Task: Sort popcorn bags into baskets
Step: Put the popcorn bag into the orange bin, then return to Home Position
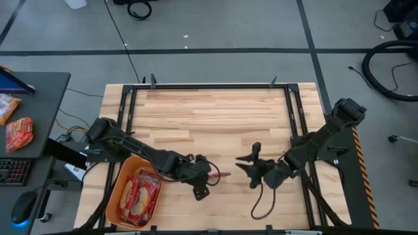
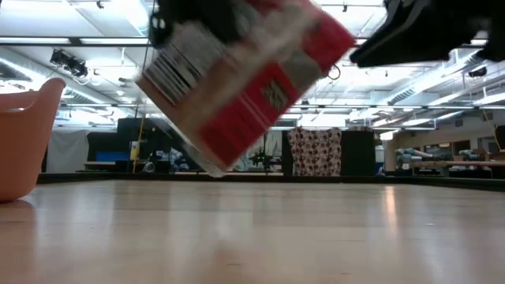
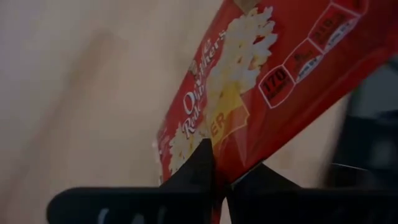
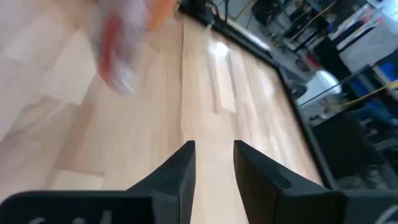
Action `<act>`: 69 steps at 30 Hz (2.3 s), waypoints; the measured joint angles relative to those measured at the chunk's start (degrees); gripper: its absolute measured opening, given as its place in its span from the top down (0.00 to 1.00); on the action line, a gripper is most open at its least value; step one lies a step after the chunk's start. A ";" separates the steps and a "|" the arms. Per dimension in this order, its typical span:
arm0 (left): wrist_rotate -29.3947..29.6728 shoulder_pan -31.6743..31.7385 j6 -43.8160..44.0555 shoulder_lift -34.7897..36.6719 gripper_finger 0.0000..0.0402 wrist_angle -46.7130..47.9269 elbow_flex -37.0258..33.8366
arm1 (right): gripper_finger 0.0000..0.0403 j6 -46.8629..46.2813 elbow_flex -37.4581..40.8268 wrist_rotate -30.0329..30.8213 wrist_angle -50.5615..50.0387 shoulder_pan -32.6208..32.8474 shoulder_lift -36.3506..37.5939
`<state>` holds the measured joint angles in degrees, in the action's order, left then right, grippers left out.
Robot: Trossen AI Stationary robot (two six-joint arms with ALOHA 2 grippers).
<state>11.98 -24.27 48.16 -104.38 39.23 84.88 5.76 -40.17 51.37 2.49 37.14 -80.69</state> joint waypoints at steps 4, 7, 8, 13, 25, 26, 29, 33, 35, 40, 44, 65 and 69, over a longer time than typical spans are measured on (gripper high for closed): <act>-9.37 0.04 7.13 2.54 0.94 -0.25 0.00 | 0.72 0.32 3.45 -4.46 0.68 -4.32 2.80; -18.75 -0.36 13.74 4.32 0.94 -0.44 0.00 | 0.72 0.51 5.45 -8.70 2.47 -8.54 4.29; -21.31 -0.73 16.13 4.68 0.94 -0.24 0.01 | 0.72 0.70 6.13 -10.51 2.77 -9.83 4.66; -32.22 -4.63 28.53 6.26 0.94 0.40 0.00 | 0.72 1.27 7.38 -21.49 4.31 -15.42 4.86; -16.19 -18.57 52.83 18.31 0.94 21.65 0.06 | 0.72 1.94 7.69 -31.44 6.77 -19.96 4.83; -14.71 -20.06 55.47 19.03 0.94 23.08 0.07 | 0.72 1.94 7.70 -31.65 7.12 -20.05 4.83; -13.60 -23.64 62.54 20.36 0.94 27.35 0.04 | 0.72 1.94 7.70 -31.86 7.85 -20.19 4.83; -13.67 -27.67 68.81 20.90 0.94 31.53 0.02 | 0.72 1.94 7.70 -33.01 8.41 -20.19 4.83; -13.89 -29.02 70.67 20.90 0.94 31.92 0.02 | 0.72 1.94 7.70 -33.48 8.43 -20.17 4.83; -17.20 -30.69 74.51 20.96 0.94 35.12 0.02 | 0.72 1.92 7.70 -33.52 8.64 -20.18 4.83; -21.19 -31.65 77.35 20.96 0.94 45.01 0.02 | 0.72 1.92 7.70 -33.53 9.08 -20.17 4.83; -22.40 -27.87 75.56 14.36 0.72 50.75 0.02 | 0.72 1.92 7.70 -33.53 9.06 -20.17 4.81; -19.89 -26.98 72.95 14.36 0.65 50.79 0.02 | 0.72 2.21 7.70 -35.47 9.47 -20.17 4.79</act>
<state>-7.91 -51.25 121.11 -90.02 90.02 84.90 7.98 -32.47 15.90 11.97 16.97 -75.90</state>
